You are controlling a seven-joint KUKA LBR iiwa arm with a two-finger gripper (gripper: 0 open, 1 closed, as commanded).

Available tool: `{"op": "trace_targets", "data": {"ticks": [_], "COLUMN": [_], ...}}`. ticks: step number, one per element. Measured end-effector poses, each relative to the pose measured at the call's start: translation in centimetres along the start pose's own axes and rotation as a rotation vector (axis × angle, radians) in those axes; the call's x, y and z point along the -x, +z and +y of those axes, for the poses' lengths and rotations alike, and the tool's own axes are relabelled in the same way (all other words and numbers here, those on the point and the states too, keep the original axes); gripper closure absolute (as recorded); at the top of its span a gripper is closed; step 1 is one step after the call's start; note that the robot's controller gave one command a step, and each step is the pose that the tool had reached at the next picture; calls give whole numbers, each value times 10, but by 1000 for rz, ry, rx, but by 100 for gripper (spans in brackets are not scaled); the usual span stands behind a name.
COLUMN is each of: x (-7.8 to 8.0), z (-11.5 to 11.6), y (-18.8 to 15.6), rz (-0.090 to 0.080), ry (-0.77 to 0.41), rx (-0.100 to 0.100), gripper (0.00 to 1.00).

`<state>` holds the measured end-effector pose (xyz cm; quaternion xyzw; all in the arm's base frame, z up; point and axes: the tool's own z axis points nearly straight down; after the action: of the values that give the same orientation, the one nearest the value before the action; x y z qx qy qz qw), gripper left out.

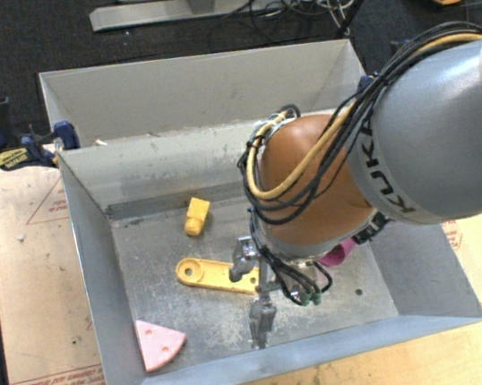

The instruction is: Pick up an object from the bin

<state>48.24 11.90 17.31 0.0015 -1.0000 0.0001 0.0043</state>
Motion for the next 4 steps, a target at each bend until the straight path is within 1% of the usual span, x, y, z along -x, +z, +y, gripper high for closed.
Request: {"op": "trace_targets", "data": {"ticks": [1,2,3,4], "x": [2,28,73,73], "z": [-1,-15,-111,-111], "y": [-4,15,98,98], "rz": [-8,-15,-15,-15], "ry": [3,-79,33,33], "rx": [1,3,1,2], "gripper": [0,0,100,100]}}
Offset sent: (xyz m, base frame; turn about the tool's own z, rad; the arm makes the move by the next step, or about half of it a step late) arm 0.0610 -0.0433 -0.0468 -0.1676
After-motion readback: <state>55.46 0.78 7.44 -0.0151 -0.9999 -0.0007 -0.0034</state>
